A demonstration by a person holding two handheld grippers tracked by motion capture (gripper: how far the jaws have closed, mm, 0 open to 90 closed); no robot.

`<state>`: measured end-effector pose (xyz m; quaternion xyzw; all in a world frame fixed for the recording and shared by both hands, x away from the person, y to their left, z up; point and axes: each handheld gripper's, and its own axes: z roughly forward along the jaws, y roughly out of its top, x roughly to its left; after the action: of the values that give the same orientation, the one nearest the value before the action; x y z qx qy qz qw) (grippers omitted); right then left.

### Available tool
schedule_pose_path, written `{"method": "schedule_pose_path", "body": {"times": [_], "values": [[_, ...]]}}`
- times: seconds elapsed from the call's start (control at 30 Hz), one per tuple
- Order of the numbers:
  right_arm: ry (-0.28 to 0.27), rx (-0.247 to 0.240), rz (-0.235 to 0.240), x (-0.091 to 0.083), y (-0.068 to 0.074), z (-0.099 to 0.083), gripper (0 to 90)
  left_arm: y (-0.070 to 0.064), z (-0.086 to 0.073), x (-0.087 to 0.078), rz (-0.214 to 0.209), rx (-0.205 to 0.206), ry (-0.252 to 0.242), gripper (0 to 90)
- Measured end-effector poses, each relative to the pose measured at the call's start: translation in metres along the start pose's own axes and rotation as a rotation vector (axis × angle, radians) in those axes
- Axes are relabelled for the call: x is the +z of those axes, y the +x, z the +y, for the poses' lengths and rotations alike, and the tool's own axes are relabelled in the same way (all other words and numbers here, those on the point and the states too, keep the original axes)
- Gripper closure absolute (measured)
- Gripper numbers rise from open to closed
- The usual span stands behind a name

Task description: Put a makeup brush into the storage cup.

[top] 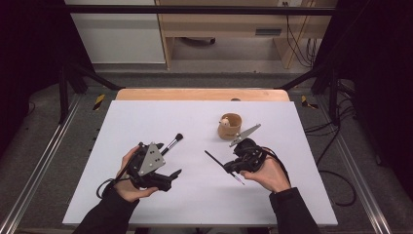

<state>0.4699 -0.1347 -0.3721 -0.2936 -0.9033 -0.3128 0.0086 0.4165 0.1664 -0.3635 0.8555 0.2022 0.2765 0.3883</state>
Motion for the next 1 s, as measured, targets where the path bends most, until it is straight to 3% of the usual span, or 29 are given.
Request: {"method": "schedule_pose_path", "body": {"times": [0.3,0.53,1.0], "values": [[0.012,-0.009,0.033,0.001,0.001,0.003,85.5,-0.017,0.013,0.016,-0.034,0.078,0.025,7.6],[0.027,-0.019,0.066,0.004,0.001,0.004,85.5,-0.025,0.021,0.023,-0.029,0.143,0.045,8.0],[0.064,-0.059,0.115,0.012,0.008,0.005,85.4,-0.046,0.023,0.039,-0.054,0.268,0.098,9.6]]}}
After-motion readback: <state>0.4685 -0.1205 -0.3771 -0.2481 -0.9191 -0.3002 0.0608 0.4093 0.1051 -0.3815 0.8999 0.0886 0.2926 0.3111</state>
